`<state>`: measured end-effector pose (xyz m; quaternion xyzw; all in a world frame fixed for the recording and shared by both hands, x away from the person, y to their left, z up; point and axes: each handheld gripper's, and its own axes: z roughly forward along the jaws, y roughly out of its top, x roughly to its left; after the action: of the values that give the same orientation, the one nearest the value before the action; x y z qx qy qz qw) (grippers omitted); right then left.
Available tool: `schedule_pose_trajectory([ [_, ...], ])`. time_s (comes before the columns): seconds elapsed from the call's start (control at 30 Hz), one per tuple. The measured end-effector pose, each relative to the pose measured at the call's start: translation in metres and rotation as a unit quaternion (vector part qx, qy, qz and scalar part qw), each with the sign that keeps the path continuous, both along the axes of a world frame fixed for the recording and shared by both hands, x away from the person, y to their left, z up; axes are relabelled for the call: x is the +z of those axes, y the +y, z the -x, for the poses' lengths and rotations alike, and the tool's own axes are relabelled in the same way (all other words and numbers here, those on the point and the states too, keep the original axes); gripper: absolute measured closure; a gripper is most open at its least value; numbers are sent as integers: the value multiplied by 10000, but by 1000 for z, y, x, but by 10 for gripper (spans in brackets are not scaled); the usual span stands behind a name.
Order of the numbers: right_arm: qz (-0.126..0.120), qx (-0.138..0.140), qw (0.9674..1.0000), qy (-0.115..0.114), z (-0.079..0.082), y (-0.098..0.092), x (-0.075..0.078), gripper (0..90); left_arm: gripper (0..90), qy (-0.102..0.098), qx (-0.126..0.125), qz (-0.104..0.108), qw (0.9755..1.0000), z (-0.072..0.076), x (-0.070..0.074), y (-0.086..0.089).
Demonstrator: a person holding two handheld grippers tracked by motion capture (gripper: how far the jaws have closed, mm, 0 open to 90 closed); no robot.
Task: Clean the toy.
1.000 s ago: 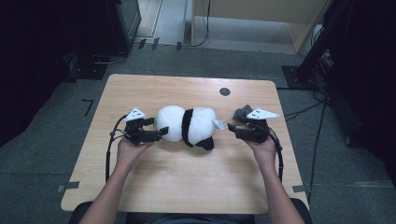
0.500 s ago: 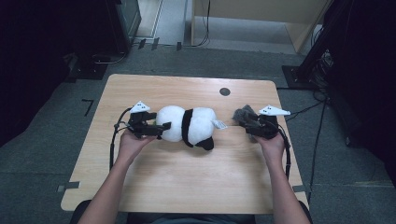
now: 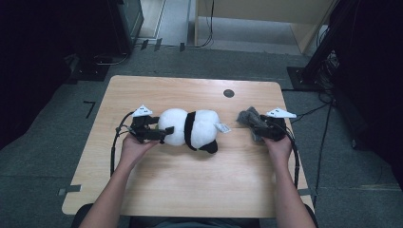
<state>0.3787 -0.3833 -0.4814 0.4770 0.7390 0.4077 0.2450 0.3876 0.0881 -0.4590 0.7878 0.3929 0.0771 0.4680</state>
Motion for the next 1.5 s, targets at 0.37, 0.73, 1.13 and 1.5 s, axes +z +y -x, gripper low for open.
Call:
schedule_pose_trajectory([
  [0.37,164,-92,9998,117,-2,-3,-18,484,137,37,-29,-6,10000,5,4,-2],
  [0.73,387,-344,9980,372,-7,-4,-37,602,104,-310,117,216,9992,6,-11,-3],
  [1.13,249,-441,9976,465,-9,-5,-41,537,210,-484,140,81,9987,14,-16,-3],
  [1.5,39,-641,9964,561,-6,-1,-21,754,305,-437,164,186,9987,17,-18,-2],
])
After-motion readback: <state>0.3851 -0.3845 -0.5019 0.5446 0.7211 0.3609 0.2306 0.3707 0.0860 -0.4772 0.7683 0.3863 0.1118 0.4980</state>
